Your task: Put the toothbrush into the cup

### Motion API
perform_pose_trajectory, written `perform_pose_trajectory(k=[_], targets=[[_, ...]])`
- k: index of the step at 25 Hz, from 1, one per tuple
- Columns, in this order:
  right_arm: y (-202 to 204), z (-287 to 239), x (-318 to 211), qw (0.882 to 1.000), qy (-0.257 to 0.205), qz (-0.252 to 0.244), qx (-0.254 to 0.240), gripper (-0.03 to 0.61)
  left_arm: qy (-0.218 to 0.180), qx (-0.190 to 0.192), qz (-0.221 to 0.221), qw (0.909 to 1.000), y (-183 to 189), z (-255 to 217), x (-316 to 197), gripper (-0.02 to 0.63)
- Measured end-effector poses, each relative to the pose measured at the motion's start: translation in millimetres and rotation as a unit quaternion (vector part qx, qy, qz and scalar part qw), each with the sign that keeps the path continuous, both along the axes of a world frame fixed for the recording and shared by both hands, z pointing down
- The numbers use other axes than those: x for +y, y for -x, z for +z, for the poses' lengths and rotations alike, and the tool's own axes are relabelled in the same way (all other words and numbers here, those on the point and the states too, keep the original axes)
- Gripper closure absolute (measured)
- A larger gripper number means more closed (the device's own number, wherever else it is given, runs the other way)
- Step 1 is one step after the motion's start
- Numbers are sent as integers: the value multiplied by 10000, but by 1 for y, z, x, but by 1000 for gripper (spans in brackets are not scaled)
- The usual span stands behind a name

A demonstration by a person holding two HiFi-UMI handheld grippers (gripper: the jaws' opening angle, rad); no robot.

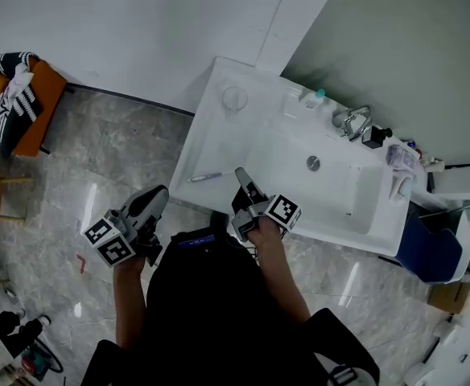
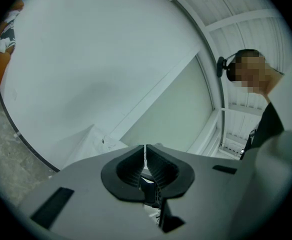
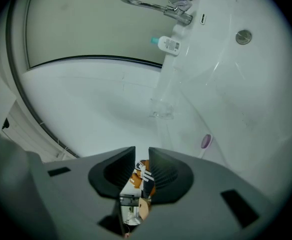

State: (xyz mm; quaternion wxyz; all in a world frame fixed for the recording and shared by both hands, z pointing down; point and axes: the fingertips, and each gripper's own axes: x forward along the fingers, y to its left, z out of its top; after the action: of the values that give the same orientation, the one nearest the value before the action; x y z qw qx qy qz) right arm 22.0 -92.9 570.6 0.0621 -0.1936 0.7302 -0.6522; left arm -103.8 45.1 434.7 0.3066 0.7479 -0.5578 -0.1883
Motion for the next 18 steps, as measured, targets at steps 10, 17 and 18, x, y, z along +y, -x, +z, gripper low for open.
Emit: perform_pose_trajectory(k=[10,17,18], targets=[[-16,4,-16,9988,41,473,94,506,37,66,604,9981,-2,4,-41,594],[-17,10,-22,9927,-79,1063,565,507,-13,296,1397,9898,17,9,-80,594],[-16,12,-21,9913,-99,1119,688,507,-27,319,1515,9879,21,9,-85,594]])
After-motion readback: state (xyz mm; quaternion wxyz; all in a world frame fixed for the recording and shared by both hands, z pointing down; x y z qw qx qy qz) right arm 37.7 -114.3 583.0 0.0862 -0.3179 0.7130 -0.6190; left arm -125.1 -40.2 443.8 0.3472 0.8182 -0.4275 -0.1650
